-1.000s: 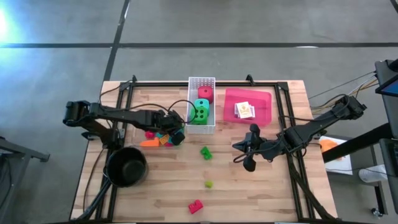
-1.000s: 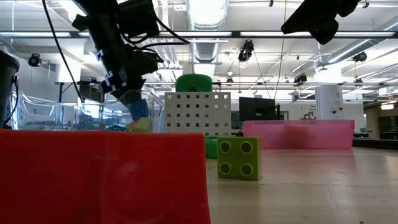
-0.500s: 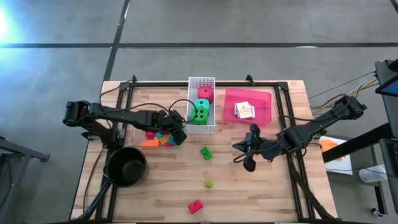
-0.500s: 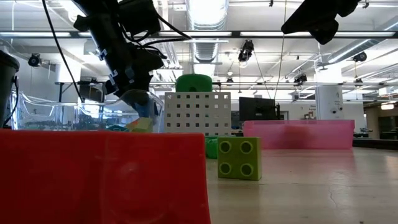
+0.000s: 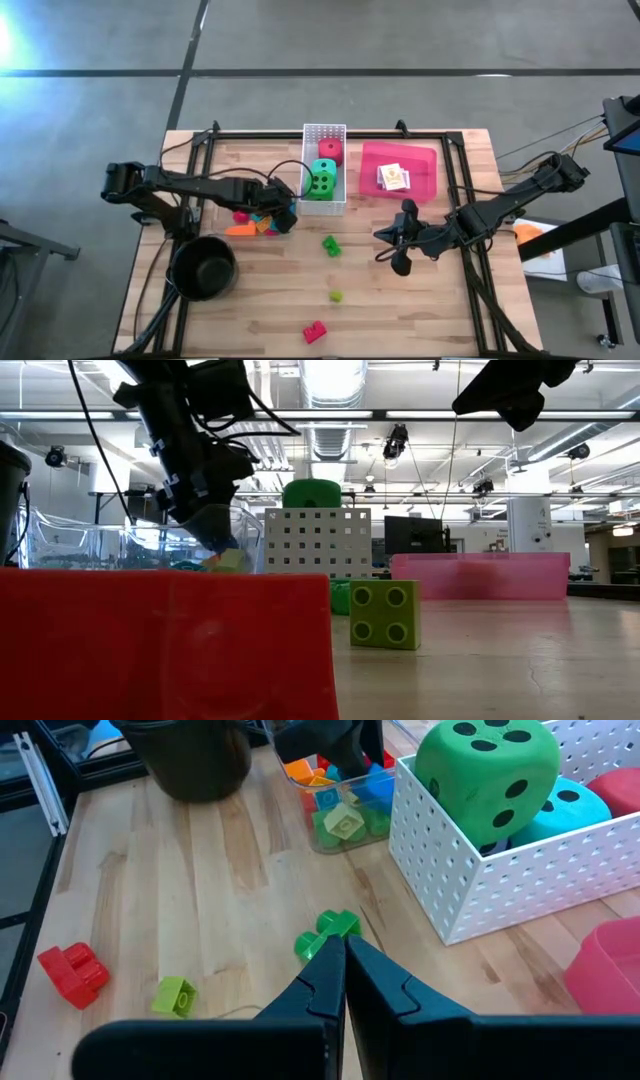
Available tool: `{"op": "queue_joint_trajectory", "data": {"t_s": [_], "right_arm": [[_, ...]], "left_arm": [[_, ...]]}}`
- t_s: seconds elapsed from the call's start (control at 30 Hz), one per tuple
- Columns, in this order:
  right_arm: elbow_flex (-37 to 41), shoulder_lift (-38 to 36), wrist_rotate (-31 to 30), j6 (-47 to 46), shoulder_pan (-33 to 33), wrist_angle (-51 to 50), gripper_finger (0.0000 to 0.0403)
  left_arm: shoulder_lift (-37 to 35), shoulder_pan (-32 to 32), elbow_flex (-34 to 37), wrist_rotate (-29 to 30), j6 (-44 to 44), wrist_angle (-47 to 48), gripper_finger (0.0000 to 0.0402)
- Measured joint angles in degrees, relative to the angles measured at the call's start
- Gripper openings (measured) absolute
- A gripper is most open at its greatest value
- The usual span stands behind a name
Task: Pick & Place Toys
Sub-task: Put the blue game piece into the transparent bin, then put the red game piece into the transparent bin
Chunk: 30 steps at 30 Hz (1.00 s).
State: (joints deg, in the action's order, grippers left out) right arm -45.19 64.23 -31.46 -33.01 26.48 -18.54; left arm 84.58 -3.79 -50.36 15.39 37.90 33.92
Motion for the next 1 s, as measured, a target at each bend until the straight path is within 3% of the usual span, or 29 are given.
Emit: {"op": "queue_joint_trajectory", "data": {"t_s": [0.43, 0.53, 0.77, 1.0], "right_arm": [[0.00, 0.00, 0.00, 0.00, 0.00, 0.03, 0.0008], [0.00, 0.00, 0.00, 0.00, -0.02, 0.03, 0.0008], [0.00, 0.00, 0.00, 0.00, -0.02, 0.02, 0.0008], [0.00, 0.00, 0.00, 0.00, -0.01, 0.02, 0.0008]], "left_arm": [[-3.15, 2.58, -0.30, 0.14, 2.68, 0.67, 0.0205], [-5.46, 4.99, -0.25, 2.65, 4.91, 0.66, 0.0205], [-8.52, 14.60, -0.19, 8.22, 8.27, -1.95, 0.0205], [-5.95, 28.28, -0.19, 7.67, -4.67, -19.51, 0.0206]]}}
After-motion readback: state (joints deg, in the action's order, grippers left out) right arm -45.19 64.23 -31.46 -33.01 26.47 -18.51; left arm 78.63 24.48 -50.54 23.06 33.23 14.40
